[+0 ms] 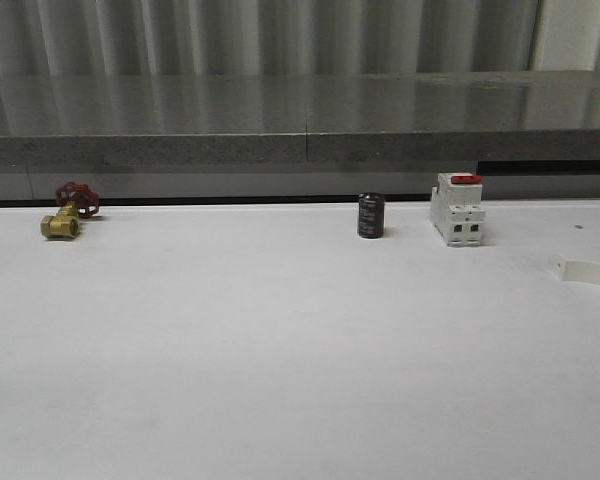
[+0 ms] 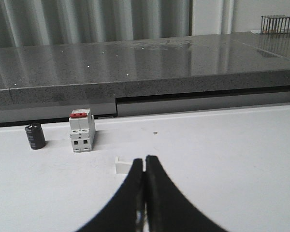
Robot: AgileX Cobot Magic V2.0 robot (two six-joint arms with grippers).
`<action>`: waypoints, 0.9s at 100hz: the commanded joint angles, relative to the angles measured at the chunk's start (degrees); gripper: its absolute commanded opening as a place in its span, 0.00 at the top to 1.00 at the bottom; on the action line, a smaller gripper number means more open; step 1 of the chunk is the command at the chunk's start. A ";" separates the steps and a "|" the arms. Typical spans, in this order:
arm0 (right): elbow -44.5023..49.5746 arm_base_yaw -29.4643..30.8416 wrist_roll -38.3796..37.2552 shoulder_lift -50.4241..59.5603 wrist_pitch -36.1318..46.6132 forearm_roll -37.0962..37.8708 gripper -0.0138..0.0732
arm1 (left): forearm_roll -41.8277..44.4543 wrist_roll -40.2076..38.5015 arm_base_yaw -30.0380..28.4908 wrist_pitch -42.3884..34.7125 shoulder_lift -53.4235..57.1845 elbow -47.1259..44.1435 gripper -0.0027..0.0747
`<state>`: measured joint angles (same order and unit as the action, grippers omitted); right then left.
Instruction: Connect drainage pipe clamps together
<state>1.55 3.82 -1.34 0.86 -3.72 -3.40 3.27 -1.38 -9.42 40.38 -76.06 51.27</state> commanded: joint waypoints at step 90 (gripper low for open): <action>-0.92 0.28 0.39 0.86 4.35 -0.03 0.92 | -3.27 -0.18 -0.23 12.11 -35.71 28.04 0.39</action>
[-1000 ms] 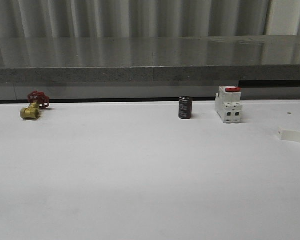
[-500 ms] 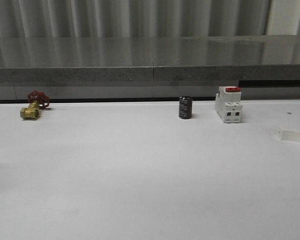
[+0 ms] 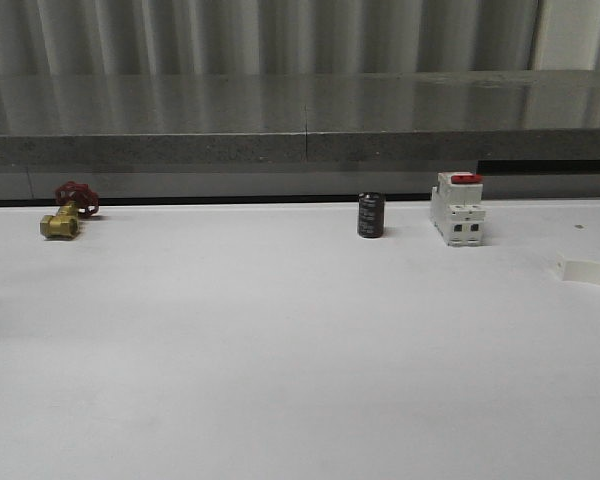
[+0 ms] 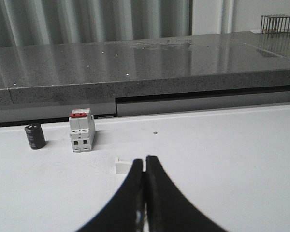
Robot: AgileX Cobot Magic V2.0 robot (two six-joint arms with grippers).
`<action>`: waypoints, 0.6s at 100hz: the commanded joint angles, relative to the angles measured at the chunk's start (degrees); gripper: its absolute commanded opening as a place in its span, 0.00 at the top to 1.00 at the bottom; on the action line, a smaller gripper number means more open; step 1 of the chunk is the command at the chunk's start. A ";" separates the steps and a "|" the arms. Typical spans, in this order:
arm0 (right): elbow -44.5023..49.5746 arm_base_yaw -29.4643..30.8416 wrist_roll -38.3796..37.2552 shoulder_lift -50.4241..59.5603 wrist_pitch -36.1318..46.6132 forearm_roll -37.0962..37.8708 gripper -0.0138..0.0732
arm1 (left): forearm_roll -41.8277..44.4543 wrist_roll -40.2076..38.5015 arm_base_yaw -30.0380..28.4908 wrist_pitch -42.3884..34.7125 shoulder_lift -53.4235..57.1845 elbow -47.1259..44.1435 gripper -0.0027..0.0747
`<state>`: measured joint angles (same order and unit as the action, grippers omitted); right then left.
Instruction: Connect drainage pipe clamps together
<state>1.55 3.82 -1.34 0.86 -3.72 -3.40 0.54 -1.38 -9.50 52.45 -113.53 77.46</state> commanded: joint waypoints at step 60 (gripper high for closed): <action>-0.92 0.28 0.39 0.86 4.35 -0.03 0.92 | -0.54 -0.18 -0.15 -2.49 0.60 1.85 0.96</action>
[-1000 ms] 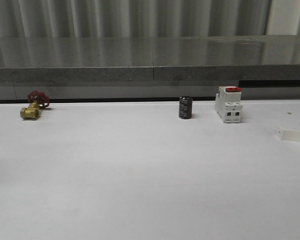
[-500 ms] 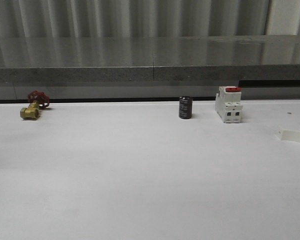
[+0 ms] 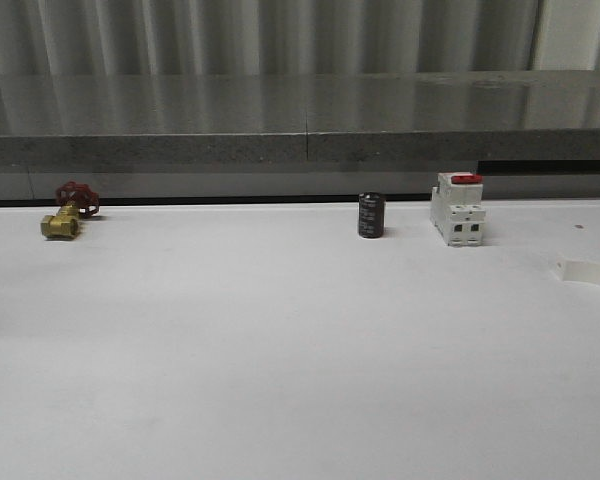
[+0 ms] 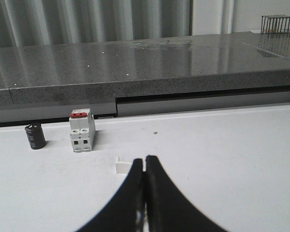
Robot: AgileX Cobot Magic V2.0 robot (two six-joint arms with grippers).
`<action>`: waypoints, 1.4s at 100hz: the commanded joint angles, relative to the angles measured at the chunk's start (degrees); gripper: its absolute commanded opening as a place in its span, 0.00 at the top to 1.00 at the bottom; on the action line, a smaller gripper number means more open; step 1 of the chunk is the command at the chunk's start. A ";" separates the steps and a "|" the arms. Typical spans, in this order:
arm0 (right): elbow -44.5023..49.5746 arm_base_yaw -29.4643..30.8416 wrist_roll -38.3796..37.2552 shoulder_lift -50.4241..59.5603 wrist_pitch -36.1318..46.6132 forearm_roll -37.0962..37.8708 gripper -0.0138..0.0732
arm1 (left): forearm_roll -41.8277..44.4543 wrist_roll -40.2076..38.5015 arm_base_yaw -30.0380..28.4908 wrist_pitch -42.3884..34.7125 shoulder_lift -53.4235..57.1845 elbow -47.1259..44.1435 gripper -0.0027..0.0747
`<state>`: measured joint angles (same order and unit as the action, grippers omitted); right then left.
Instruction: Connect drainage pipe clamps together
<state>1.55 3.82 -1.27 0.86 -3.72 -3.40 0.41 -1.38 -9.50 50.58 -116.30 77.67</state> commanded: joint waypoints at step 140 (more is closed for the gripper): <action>-0.92 0.28 0.32 0.86 4.35 -0.03 0.92 | -9.15 -17.02 33.44 -7.92 3.61 1.64 0.96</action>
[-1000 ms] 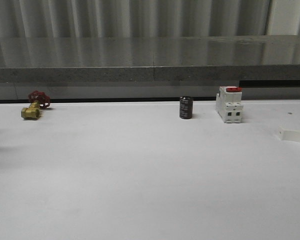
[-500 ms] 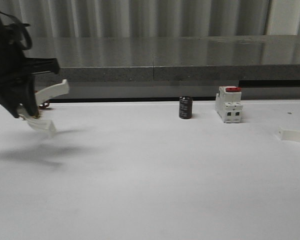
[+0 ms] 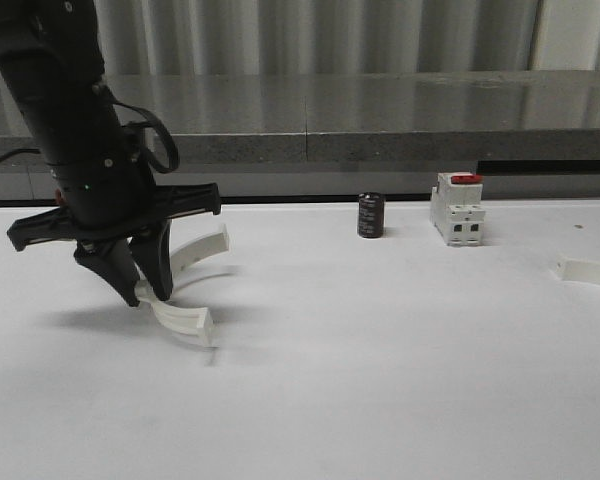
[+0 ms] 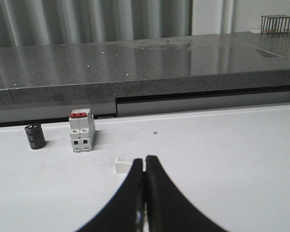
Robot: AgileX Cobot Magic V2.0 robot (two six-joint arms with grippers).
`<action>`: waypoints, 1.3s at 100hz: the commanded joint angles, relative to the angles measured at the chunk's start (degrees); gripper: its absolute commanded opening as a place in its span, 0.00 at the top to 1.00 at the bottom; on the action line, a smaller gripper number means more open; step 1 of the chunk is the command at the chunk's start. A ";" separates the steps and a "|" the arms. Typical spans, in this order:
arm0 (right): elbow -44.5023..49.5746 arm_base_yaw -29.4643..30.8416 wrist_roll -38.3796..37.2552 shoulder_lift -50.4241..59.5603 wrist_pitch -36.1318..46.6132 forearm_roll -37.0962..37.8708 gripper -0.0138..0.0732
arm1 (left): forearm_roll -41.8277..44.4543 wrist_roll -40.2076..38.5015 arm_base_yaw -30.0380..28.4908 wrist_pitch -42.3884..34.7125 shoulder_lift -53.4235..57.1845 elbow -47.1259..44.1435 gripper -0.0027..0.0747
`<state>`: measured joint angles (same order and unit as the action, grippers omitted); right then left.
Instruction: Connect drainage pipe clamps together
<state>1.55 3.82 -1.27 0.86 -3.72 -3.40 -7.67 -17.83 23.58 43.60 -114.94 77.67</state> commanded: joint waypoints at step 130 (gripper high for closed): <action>-0.92 0.28 0.32 0.86 4.38 -0.03 0.92 | 16.65 1.57 -5.63 5.46 41.87 -8.55 0.99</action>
<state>1.55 3.82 -1.27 0.86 -3.72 -3.40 8.23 -16.95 19.94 51.91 -78.54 70.27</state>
